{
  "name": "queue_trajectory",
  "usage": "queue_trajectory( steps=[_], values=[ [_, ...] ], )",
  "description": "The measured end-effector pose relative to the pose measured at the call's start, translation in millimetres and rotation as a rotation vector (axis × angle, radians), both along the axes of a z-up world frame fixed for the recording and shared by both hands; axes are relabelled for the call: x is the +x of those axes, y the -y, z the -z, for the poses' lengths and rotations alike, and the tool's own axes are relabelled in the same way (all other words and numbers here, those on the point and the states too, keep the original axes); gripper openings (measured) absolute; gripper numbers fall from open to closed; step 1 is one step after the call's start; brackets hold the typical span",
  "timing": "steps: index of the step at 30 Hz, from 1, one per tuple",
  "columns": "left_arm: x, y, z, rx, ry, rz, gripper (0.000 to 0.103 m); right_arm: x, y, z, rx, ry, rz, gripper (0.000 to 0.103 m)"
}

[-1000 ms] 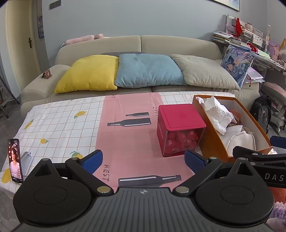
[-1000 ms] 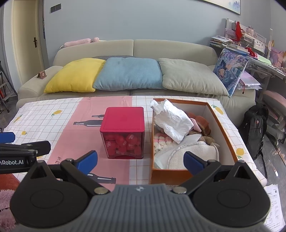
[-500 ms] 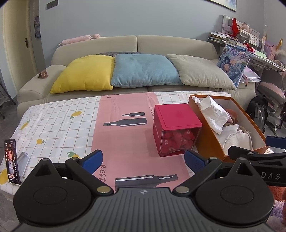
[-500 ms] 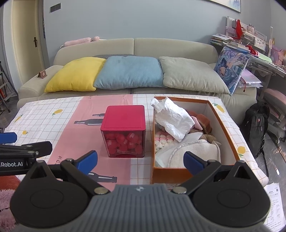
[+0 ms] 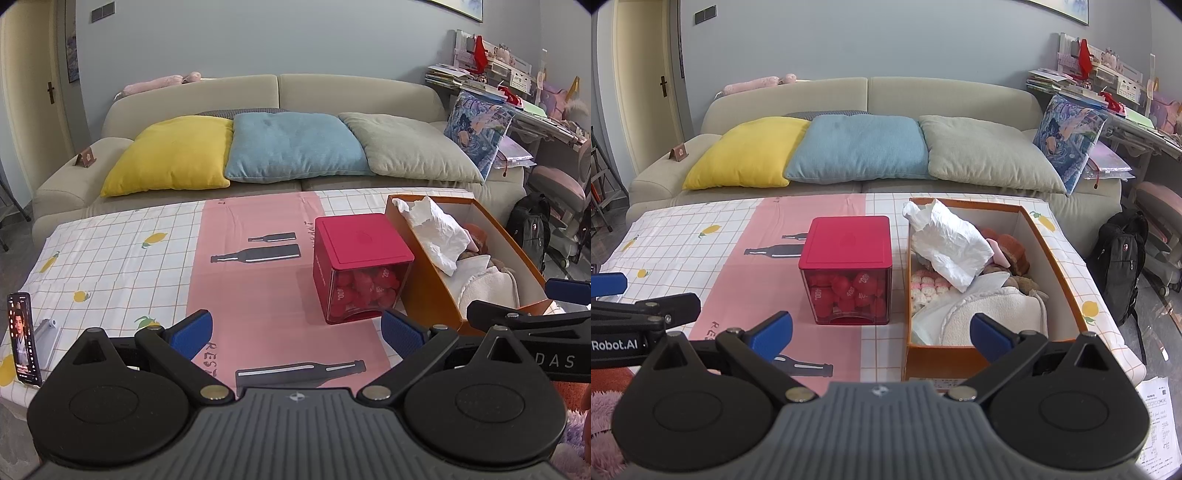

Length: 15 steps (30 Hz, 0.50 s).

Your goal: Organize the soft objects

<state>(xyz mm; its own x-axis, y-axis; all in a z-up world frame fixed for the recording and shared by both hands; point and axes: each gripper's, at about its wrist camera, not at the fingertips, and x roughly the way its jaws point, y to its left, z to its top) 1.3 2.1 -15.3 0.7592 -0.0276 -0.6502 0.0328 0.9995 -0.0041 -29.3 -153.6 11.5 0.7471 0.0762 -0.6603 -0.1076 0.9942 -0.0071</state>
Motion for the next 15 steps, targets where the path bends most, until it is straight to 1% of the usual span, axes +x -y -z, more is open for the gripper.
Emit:
queue_trajectory(
  steps=[8,15],
  values=[
    [-1.1,-2.1,-0.4,0.006,0.007,-0.017,0.103,0.0,-1.1,4.0,0.000,-0.008,0.001,0.100],
    [-1.0,-3.8,-2.4,0.007,0.015,-0.013,0.103,-0.4,-1.2,5.4,-0.002,-0.008,0.001,0.100]
  ],
)
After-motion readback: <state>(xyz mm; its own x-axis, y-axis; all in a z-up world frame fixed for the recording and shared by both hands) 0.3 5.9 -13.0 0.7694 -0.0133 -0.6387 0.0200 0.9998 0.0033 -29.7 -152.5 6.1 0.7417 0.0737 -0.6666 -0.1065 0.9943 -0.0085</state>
